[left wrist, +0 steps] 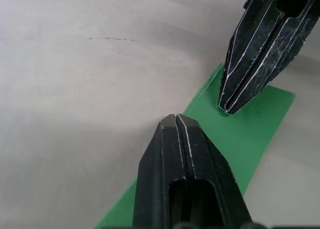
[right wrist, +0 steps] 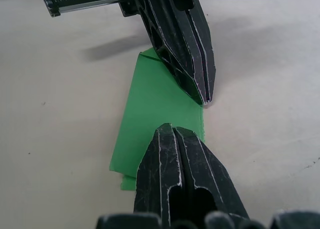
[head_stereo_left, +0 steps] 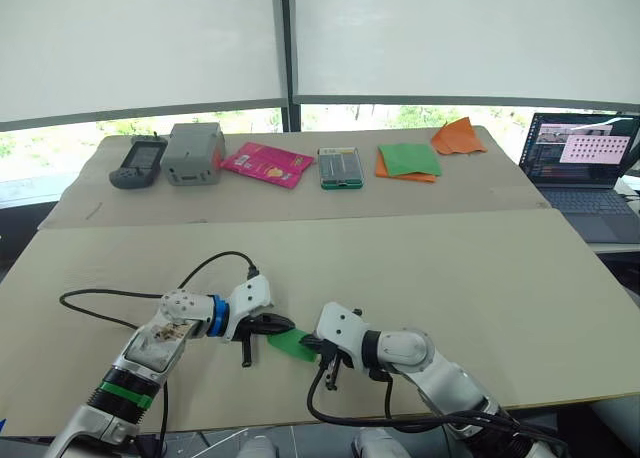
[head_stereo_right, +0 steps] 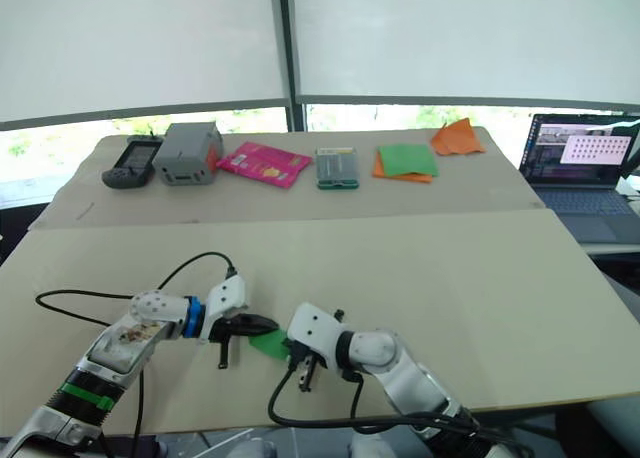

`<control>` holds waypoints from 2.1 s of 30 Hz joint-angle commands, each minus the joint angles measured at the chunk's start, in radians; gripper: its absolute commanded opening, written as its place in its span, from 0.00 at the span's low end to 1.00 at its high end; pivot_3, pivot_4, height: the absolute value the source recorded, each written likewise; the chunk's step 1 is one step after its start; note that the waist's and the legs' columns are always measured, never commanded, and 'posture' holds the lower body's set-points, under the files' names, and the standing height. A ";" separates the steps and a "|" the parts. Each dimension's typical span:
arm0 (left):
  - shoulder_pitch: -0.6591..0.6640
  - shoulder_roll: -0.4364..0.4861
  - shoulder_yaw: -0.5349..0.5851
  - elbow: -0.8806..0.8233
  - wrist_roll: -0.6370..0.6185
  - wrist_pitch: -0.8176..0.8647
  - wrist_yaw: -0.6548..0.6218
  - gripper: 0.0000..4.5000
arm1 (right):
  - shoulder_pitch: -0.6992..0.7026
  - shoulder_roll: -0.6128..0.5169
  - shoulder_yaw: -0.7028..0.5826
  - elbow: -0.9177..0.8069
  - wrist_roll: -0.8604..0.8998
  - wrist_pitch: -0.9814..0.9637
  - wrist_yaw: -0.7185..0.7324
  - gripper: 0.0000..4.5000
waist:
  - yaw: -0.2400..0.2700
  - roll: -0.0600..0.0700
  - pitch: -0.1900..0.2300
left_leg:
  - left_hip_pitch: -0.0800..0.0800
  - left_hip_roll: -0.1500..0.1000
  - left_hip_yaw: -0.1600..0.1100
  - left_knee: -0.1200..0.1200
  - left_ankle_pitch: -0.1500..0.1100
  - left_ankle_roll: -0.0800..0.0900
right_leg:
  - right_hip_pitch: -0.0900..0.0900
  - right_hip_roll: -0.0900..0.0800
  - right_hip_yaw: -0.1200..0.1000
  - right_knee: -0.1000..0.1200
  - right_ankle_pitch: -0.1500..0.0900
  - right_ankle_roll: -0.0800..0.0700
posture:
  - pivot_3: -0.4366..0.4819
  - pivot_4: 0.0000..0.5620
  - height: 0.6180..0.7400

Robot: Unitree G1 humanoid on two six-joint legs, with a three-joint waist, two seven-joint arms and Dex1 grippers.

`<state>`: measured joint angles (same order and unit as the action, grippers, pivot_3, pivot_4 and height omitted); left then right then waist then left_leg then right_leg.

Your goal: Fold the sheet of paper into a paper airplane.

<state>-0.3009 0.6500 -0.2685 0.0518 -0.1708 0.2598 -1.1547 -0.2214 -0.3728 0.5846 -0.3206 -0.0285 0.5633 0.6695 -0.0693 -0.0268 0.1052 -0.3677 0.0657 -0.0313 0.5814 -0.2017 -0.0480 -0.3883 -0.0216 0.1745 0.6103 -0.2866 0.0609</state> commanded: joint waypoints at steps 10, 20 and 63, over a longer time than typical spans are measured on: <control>0.037 0.079 0.001 0.103 0.057 -0.054 -0.019 0.00 | 0.028 -0.021 0.016 0.026 -0.018 0.099 -0.007 0.00 | -0.002 0.001 -0.001 | 0.000 0.000 0.000 0.000 0.000 0.000 | 0.000 0.000 0.000 0.000 0.000 0.000 | 0.48 0.27 1.00; 0.046 0.129 0.048 0.175 0.063 -0.089 -0.018 0.00 | 0.033 -0.030 0.015 0.010 -0.015 0.112 -0.001 0.00 | -0.003 0.002 -0.002 | 0.001 0.000 0.000 -0.001 0.000 0.000 | 0.000 0.000 0.000 0.000 0.000 0.000 | 0.48 0.27 1.00; 0.309 0.185 0.404 -0.242 -0.359 0.281 -0.036 0.00 | 0.123 -0.051 -0.169 -0.212 0.057 -0.101 -0.026 0.34 | 0.005 -0.004 0.016 | -0.002 0.000 0.001 -0.004 -0.004 -0.007 | -0.005 -0.002 0.000 -0.001 0.000 0.000 | 0.48 0.27 1.00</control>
<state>0.0133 0.8333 0.1021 -0.1446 -0.5041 0.5339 -1.2053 -0.0989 -0.4230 0.4465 -0.4663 0.0052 0.5206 0.6432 -0.0639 -0.0311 0.1212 -0.3695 0.0660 -0.0305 0.5771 -0.2057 -0.0549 -0.3932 -0.0235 0.1744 0.6090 -0.2868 0.0605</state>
